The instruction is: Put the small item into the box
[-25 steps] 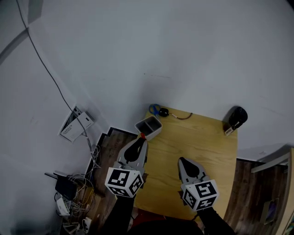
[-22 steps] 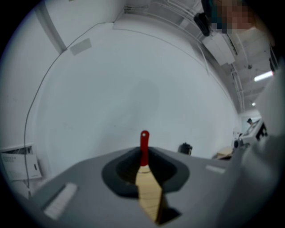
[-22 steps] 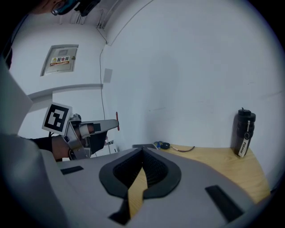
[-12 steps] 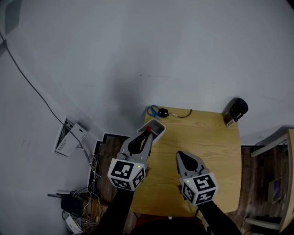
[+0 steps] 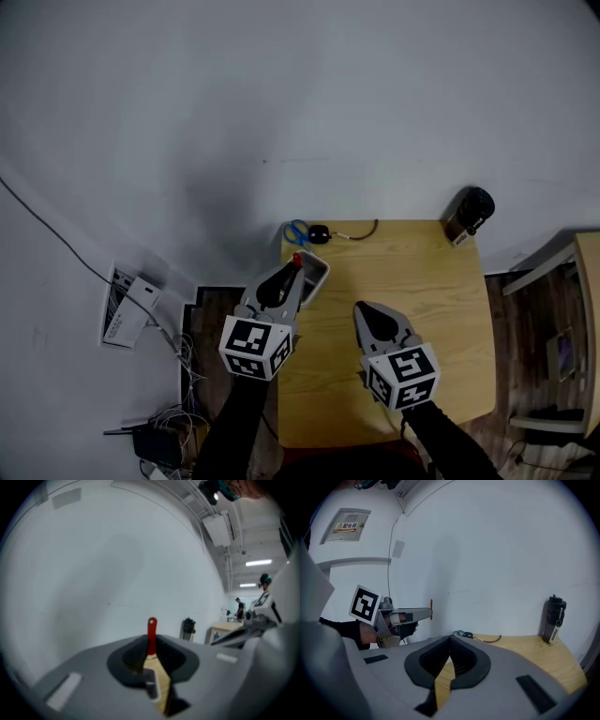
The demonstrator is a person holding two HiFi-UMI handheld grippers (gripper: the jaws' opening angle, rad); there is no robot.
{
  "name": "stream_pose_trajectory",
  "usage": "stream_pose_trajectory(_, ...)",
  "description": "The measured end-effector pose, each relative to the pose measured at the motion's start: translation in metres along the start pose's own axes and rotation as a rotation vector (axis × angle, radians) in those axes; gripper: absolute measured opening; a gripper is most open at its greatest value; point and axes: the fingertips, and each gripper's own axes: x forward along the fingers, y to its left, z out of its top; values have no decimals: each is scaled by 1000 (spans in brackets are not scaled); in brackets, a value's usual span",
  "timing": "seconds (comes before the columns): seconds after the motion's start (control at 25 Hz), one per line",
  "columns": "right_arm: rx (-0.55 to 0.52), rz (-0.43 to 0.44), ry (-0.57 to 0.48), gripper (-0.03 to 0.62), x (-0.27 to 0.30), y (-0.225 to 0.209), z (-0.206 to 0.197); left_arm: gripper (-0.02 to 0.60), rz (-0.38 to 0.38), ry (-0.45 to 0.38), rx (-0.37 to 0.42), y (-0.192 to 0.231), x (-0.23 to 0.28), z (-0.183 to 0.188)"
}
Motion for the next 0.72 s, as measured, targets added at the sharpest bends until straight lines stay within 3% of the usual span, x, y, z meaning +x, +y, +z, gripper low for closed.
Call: stream_pose_trajectory(0.72,-4,-2,76,8,61,-6,-10,52,-91,198,55,24,49,-46)
